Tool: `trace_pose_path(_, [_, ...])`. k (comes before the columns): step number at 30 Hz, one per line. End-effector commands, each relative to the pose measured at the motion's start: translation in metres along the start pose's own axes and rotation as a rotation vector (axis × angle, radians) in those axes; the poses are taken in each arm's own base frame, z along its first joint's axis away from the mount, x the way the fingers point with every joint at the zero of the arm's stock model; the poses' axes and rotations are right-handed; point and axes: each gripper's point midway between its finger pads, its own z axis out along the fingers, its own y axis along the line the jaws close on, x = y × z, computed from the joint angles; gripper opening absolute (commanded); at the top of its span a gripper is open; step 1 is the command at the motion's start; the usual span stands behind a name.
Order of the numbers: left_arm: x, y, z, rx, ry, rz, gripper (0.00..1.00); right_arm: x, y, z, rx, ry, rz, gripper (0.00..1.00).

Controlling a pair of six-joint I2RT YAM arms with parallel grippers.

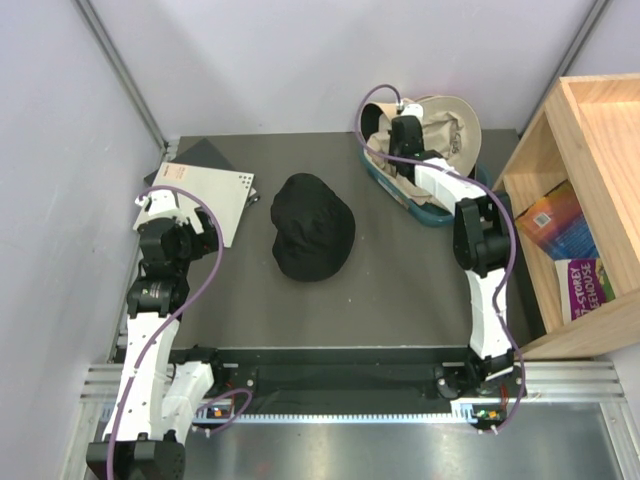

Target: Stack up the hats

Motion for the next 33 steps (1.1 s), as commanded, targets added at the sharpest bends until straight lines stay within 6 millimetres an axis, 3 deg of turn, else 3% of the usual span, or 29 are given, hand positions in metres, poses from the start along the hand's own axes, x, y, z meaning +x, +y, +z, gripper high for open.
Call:
trace_pose_path(1, [-0.012,0.0,-0.002,-0.002,-0.048,-0.005,0.99,-0.063,-0.003,-0.035,-0.03,-0.103,0.032,0.06])
trace_pose_path(2, [-0.012,0.001,-0.002,-0.002,-0.047,-0.005,0.99,-0.083,-0.004,-0.053,-0.041,-0.139,0.038,0.03])
trace_pose_path(4, [-0.014,0.0,-0.004,0.004,-0.053,-0.008,0.99,-0.092,-0.005,-0.072,-0.055,-0.156,0.027,0.0])
trace_pose_path(5, [-0.014,-0.001,-0.004,0.008,-0.054,-0.008,0.99,-0.112,-0.004,-0.096,-0.073,-0.201,0.022,0.0])
trace_pose_path(13, [-0.016,-0.004,-0.007,0.029,-0.068,-0.013,0.99,-0.156,0.005,-0.183,-0.2,-0.299,0.012,0.0])
trace_pose_path(20, [-0.017,-0.007,-0.01,0.043,-0.077,-0.019,0.99,-0.213,0.022,-0.275,-0.359,-0.485,0.078,0.0])
trace_pose_path(24, [-0.02,-0.008,-0.013,0.053,-0.089,-0.021,0.99,-0.232,0.041,-0.309,-0.516,-0.587,0.148,0.0])
trace_pose_path(26, [-0.02,-0.009,-0.014,0.056,-0.093,-0.019,0.99,-0.232,0.052,-0.311,-0.574,-0.591,0.191,0.0])
trace_pose_path(28, [-0.019,-0.008,-0.014,0.054,-0.092,-0.022,0.99,-0.237,0.075,-0.321,-0.677,-0.606,0.222,0.0])
trace_pose_path(30, [-0.021,-0.009,-0.015,0.059,-0.099,-0.021,0.99,-0.233,0.095,-0.314,-0.716,-0.599,0.234,0.0])
trace_pose_path(31, [-0.021,-0.008,-0.015,0.056,-0.1,-0.021,0.99,-0.24,0.111,-0.326,-0.762,-0.632,0.247,0.0])
trace_pose_path(33, [-0.021,-0.009,-0.016,0.059,-0.102,-0.023,0.99,-0.236,0.135,-0.315,-0.792,-0.62,0.249,0.0])
